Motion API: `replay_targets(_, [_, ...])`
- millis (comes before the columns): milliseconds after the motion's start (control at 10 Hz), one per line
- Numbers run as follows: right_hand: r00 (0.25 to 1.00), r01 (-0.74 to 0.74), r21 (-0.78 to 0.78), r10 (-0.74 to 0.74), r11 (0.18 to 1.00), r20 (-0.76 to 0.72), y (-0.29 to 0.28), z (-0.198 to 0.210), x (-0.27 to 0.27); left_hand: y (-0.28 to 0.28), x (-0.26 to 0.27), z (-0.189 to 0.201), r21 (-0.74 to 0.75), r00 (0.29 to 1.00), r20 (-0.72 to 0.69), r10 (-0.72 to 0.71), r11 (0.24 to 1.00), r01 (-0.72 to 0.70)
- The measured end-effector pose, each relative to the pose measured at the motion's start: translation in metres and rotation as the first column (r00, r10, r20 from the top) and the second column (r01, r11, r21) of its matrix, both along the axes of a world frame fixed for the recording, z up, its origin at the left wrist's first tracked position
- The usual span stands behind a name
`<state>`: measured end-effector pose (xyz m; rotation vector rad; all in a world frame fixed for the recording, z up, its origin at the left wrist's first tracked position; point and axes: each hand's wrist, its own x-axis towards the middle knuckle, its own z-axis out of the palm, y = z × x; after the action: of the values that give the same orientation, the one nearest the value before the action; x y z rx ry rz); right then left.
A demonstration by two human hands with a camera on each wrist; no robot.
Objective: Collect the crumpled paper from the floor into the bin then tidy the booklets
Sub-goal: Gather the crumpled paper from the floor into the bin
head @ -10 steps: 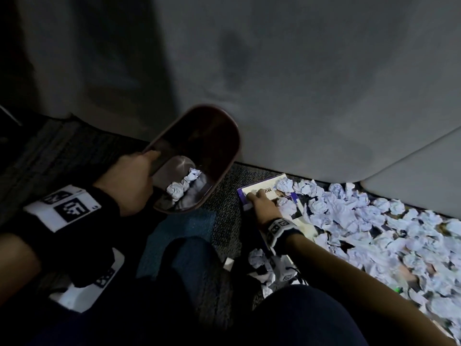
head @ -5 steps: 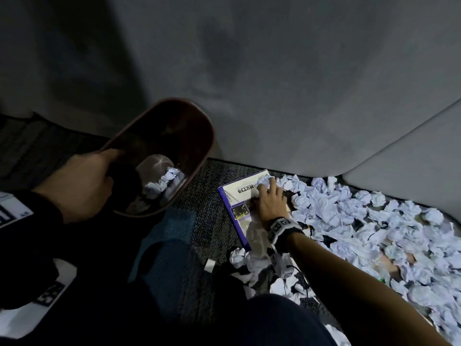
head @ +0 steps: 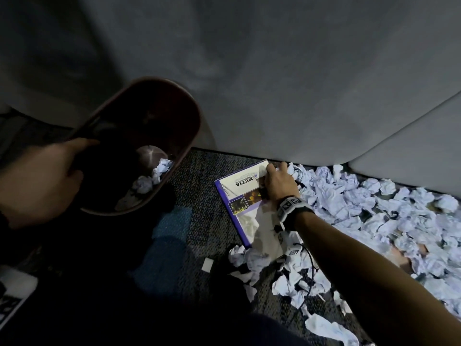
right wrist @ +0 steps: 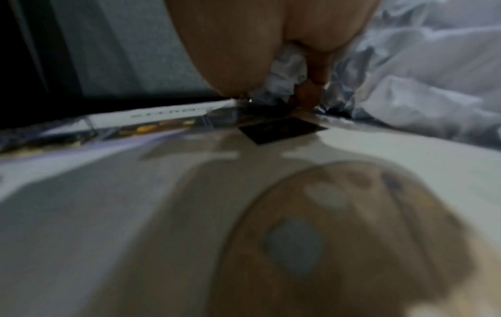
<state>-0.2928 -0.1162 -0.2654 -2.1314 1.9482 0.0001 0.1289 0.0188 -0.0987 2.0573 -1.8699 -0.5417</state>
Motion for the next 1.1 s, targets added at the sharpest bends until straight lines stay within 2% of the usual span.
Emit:
replay_targets(100, [0.995,0.096,-0.053,-0.094,0.994,0.043,0.007,0.017,-0.013,-0.001,0.009,-0.012,-0.021,1.000,0.013,0.010,1.000,-0.009])
replay_targets(200, [0.967,0.252,-0.143,-0.243,0.957,0.078,0.007,0.029,-0.032,0.000,0.015,-0.020,-0.044,0.999,-0.020,0.035,0.998,-0.036])
replay_targets(300, [0.956,0.291,-0.171,-0.277,0.941,0.098,-0.002,0.030,-0.040,-0.001,0.016,-0.030,-0.056,0.996,0.057,0.070,0.996,-0.066])
replay_targets(400, [0.939,0.336,-0.126,-0.321,0.933,0.127,-0.006,0.025,-0.036,-0.003,0.013,-0.029,-0.065,0.997,0.070,0.023,0.998,-0.018])
replay_targets(500, [0.922,0.384,-0.090,-0.376,0.919,0.098,-0.003,0.025,-0.039,-0.003,-0.013,-0.007,-0.085,0.992,0.129,0.005,0.996,0.006])
replay_targets(600, [0.910,0.412,-0.201,-0.393,0.889,0.130,-0.006,0.034,-0.054,0.000,-0.014,-0.007,-0.080,0.976,0.213,0.044,0.996,-0.027])
replay_targets(700, [0.868,0.494,-0.096,-0.483,0.864,0.117,-0.010,0.034,-0.076,-0.004,-0.006,-0.007,-0.036,0.959,0.285,0.003,0.999,0.007])
replay_targets(800, [0.844,0.512,0.077,-0.518,0.856,0.140,-0.024,0.023,-0.081,-0.010,-0.017,0.007,-0.020,0.943,0.325,-0.077,0.996,0.088])
replay_targets(900, [0.846,0.494,0.116,-0.507,0.862,0.167,-0.032,0.016,-0.068,-0.010,-0.025,0.009,-0.012,0.959,0.285,-0.010,1.000,0.014])
replay_targets(1000, [0.839,0.488,0.081,-0.492,0.869,0.231,-0.029,0.014,-0.068,-0.002,-0.038,0.011,-0.067,0.958,0.283,0.038,0.998,-0.019])
replay_targets(1100, [0.849,0.470,-0.004,-0.451,0.883,0.275,-0.019,0.015,-0.072,0.000,-0.040,0.017,-0.066,0.964,0.265,0.027,0.998,-0.010])
